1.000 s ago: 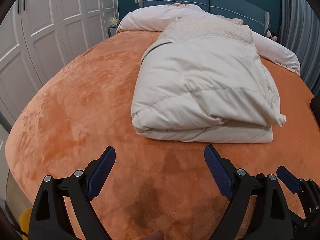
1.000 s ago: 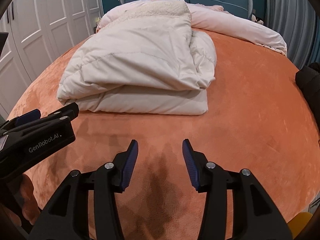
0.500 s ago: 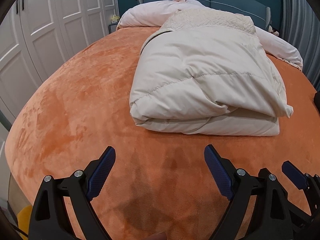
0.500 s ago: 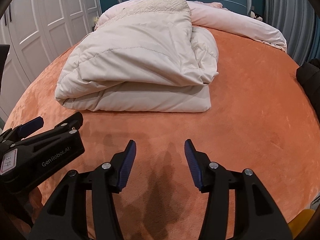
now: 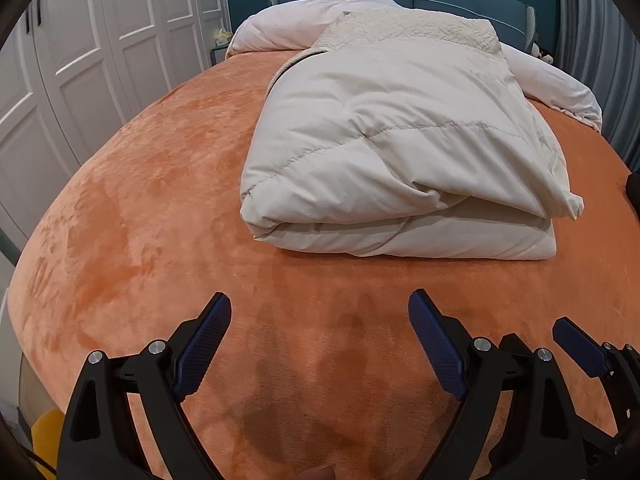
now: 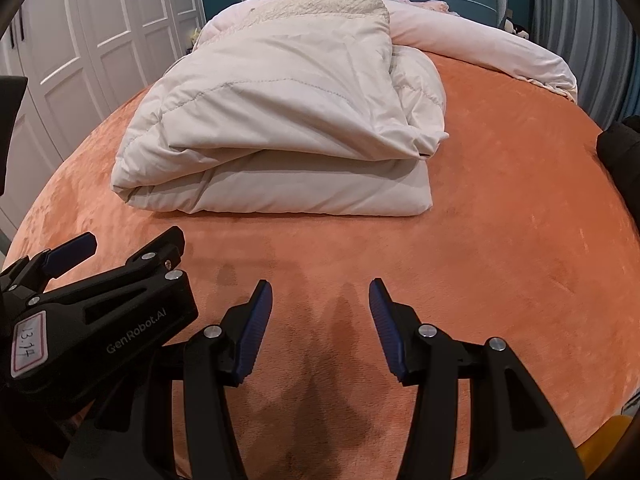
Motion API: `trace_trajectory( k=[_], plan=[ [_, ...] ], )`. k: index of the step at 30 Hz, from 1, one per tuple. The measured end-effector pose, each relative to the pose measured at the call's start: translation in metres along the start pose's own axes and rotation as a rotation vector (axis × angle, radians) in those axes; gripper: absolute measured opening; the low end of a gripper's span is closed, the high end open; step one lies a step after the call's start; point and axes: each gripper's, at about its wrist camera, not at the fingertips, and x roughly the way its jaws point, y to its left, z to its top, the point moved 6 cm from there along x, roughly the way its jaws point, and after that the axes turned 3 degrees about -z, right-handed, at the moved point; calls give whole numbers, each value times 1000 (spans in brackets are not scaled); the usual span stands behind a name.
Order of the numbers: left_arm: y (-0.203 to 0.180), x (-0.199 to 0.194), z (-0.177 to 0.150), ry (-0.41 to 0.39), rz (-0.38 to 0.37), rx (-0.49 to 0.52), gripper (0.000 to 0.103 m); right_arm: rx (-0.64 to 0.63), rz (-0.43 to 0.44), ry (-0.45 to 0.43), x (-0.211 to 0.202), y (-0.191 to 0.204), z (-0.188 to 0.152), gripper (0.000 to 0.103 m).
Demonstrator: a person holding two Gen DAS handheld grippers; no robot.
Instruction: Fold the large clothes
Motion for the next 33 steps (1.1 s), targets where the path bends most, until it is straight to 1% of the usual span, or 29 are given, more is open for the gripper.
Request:
trace_trajectory(
  k=[11,17,19,20,33],
  plan=[
    [2,0,4,-7,13,-15,87,12,-16,-13,-3,-1,2,49],
    [4,0,3,-5,21,-15,87,39,-14,-17,-5,-7,6,49],
    [4,0,3,-4,20,-12,87,32,-13,-16,-5,-6,7,49],
    [3,0,3,-4,20,-9,86,31,-14,-15,-4,-5,7,49],
    [5,4,2,0,29,-11,86,44,-14,-5,-1,-6,4,49]
  ],
)
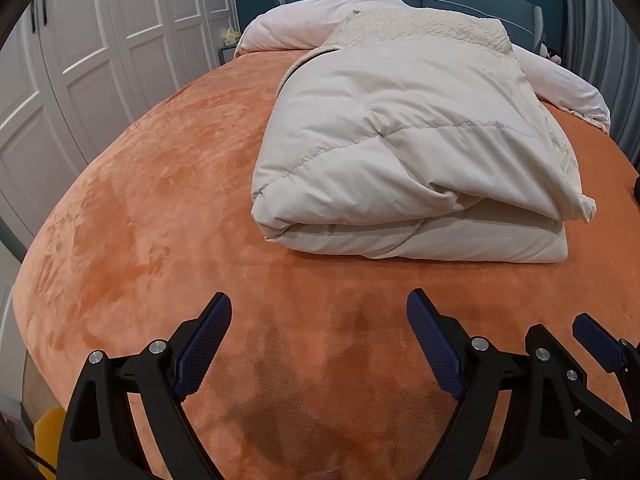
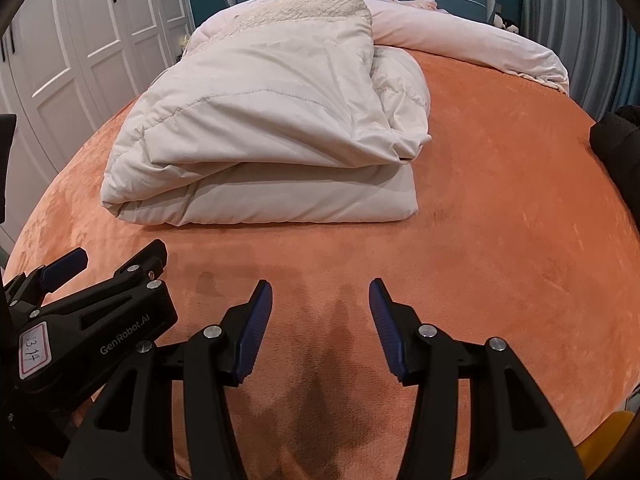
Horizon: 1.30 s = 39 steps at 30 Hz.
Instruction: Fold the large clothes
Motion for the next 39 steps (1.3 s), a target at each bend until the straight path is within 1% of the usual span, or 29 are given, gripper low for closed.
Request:
trace_trajectory(
  k=[25,34,36,39],
  plan=[
    [2,-1,2,-4,16,3,84,-1,1,1,1,-1,1,49],
    [0,-1,4,-3,12,8,79,1,0,3,1,1,1,49],
    [0,-1,4,-9,11,8,76,2,-2,2,0,4,1,49],
    [0,-2,4,-22,19,15,76,6,-3,4,0,7,1,49]
  ],
)
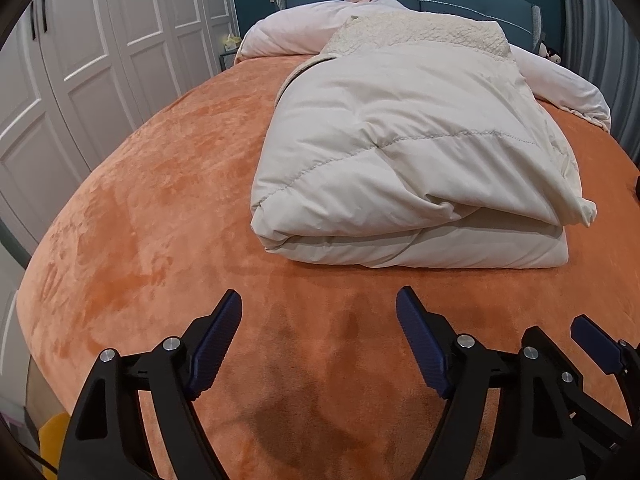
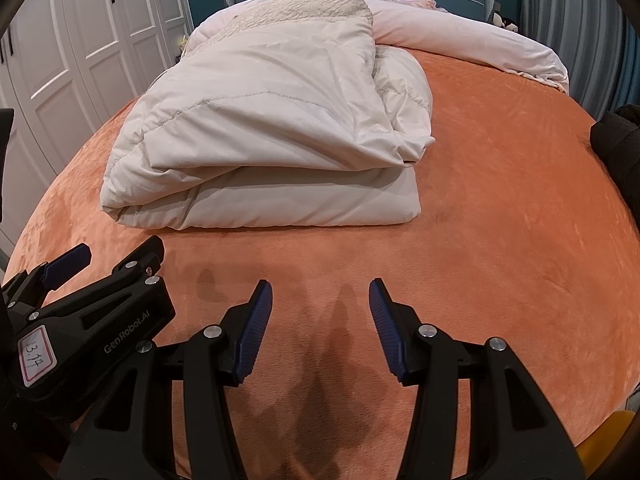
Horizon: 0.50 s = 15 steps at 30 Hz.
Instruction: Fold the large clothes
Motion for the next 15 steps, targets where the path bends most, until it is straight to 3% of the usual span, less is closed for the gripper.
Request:
trace_trajectory(
  k=[15],
  plan=[
    [2,0,1,11,6,-6,75,3,-2,0,-1,3,-1,49]
  ],
)
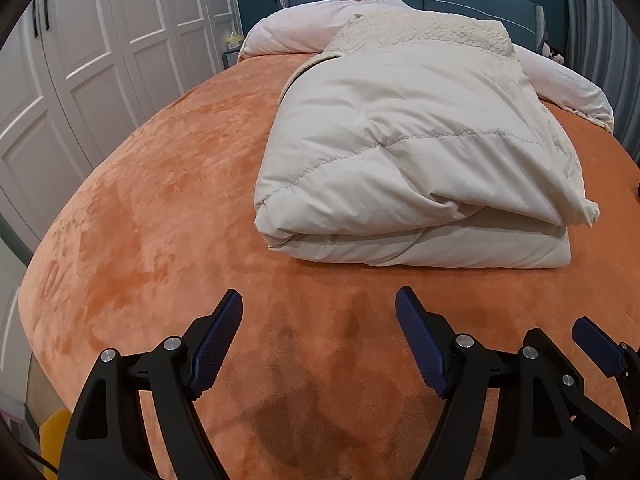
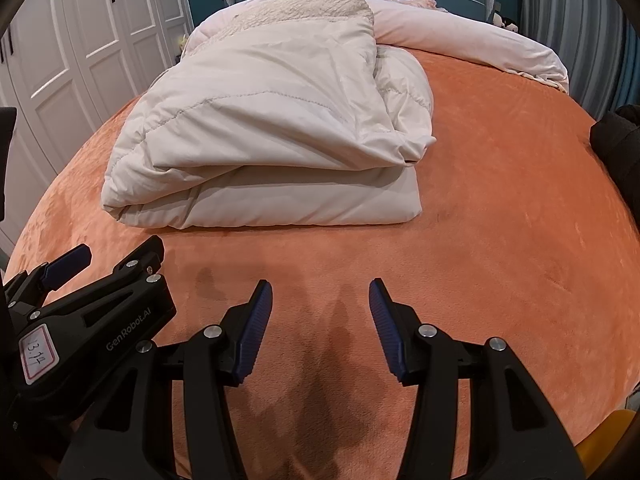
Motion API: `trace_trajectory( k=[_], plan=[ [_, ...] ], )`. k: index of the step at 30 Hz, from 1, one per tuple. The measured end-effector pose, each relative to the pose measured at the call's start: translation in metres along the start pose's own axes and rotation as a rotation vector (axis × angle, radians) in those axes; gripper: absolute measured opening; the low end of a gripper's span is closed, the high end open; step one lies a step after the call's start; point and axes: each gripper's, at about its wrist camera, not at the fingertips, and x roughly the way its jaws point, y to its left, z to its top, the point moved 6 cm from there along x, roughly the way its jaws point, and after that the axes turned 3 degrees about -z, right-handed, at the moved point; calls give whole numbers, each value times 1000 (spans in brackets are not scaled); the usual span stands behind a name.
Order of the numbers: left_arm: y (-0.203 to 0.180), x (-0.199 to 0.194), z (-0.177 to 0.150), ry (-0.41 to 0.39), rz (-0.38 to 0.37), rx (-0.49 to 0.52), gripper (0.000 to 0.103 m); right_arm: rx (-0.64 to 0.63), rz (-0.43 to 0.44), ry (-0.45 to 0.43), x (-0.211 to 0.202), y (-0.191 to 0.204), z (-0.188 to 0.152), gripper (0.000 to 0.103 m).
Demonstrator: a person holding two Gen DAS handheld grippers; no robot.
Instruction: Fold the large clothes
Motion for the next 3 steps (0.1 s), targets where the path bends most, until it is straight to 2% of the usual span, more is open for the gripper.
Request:
trace_trajectory(
  k=[3],
  plan=[
    [0,0,0,1,0,1,75,0,-1,0,0,0,0,49]
  ],
)
